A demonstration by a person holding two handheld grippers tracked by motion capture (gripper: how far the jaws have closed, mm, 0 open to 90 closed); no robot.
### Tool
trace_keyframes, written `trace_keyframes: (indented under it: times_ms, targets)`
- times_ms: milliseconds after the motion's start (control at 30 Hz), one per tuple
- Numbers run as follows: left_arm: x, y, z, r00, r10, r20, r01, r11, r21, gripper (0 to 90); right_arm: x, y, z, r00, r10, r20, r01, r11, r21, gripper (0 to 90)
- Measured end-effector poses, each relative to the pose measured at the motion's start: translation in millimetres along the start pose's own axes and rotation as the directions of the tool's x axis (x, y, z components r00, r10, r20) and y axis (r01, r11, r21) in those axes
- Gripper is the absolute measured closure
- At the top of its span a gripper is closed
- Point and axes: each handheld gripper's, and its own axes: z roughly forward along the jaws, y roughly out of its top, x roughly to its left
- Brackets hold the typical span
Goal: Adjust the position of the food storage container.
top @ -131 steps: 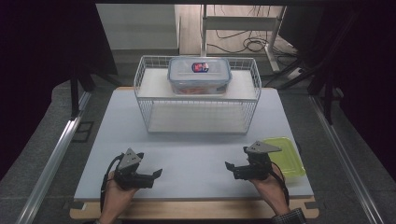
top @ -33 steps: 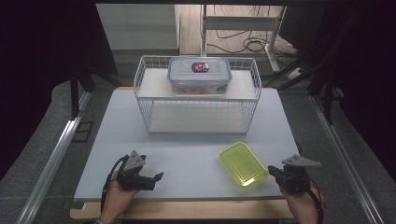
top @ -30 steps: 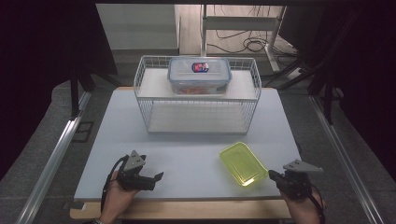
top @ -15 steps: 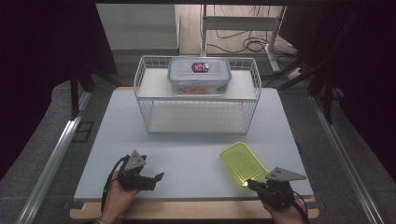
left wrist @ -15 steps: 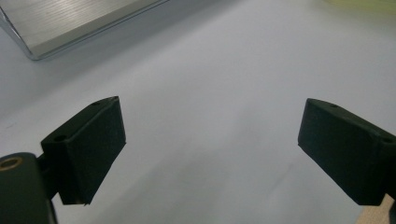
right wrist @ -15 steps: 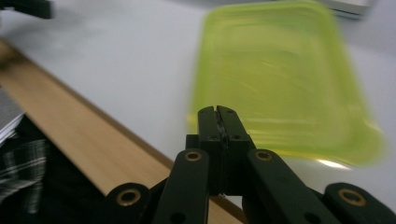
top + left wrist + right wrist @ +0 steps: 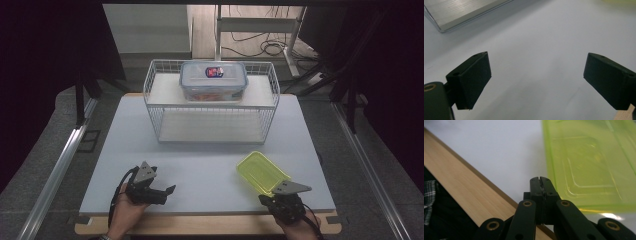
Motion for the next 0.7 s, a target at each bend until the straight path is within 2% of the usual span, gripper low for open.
trace_keyframes:
  times_ms: [200,367,433,600,700]
  targets:
    - [0.0,-0.1,0.2,1.0000,-0.002,-0.001,0.002,1.0000,0.001,7.3,-32.1,-10.9,-13.5,0.9947,0.065,0.079,-0.065,0.998,-0.015,89.0]
    - [0.1,0.1,1.0,1.0000,0.001,0.000,-0.001,1.0000,0.006,7.3,-60.1,-16.9,-19.2,0.9801,0.127,0.152,-0.125,0.992,-0.023,89.1]
    - [0.0,0.0,1.1,1.0000,0.002,-0.001,-0.002,1.0000,0.007,7.3,-68.2,-18.5,-20.9,0.9761,0.149,0.158,-0.146,0.989,-0.028,89.1]
    - [0.0,0.1,0.7,1.0000,0.000,-0.001,0.000,1.0000,0.005,7.3,-80.4,-20.9,-28.2,0.9663,0.169,0.194,-0.165,0.986,-0.037,89.0]
    - [-0.3,0.3,1.4,1.0000,-0.001,0.002,0.001,1.0000,0.004,7.3,-91.8,-16.3,-28.4,0.9587,0.186,0.215,-0.179,0.982,-0.053,88.9]
